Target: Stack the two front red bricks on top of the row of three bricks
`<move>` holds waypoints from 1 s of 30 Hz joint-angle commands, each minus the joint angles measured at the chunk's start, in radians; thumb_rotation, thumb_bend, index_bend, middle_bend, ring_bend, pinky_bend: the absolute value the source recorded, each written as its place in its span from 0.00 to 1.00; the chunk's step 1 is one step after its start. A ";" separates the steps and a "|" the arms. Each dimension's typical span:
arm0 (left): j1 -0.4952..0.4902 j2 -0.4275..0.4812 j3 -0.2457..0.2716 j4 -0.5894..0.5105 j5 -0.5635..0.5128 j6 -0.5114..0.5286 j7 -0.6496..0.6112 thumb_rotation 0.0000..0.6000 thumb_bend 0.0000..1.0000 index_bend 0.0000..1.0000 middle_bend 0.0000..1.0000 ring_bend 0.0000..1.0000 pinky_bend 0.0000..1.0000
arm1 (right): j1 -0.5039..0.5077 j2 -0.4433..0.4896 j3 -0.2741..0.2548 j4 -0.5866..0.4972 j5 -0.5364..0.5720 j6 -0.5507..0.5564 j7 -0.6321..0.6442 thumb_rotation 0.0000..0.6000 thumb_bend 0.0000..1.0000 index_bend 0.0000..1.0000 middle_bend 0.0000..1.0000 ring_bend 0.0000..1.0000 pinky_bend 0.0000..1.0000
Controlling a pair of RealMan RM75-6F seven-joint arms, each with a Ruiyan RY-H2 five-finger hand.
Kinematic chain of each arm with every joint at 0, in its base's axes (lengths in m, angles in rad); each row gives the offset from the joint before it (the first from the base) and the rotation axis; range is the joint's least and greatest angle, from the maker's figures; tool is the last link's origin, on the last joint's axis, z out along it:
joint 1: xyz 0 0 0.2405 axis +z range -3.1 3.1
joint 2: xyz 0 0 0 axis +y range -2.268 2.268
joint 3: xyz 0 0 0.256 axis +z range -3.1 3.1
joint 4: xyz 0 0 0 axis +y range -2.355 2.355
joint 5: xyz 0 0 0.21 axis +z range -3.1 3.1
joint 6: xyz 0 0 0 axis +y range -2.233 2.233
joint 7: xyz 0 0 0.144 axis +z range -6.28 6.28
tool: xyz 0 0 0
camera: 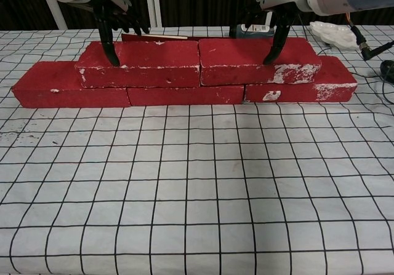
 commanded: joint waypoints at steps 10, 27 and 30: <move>0.072 0.319 -0.015 -0.373 0.132 0.253 0.021 1.00 0.00 0.00 0.01 0.00 0.00 | -0.121 0.143 0.020 -0.229 -0.122 0.233 0.036 1.00 0.08 0.00 0.07 0.00 0.13; 0.839 0.515 0.163 -0.708 0.920 1.157 -0.019 1.00 0.00 0.00 0.01 0.00 0.00 | -0.700 0.357 -0.245 -0.506 -0.704 0.821 0.245 1.00 0.08 0.00 0.07 0.00 0.13; 1.001 0.472 0.193 -0.646 1.018 1.286 -0.029 1.00 0.00 0.00 0.01 0.00 0.00 | -0.800 0.341 -0.306 -0.499 -0.803 0.910 0.246 1.00 0.08 0.00 0.07 0.00 0.13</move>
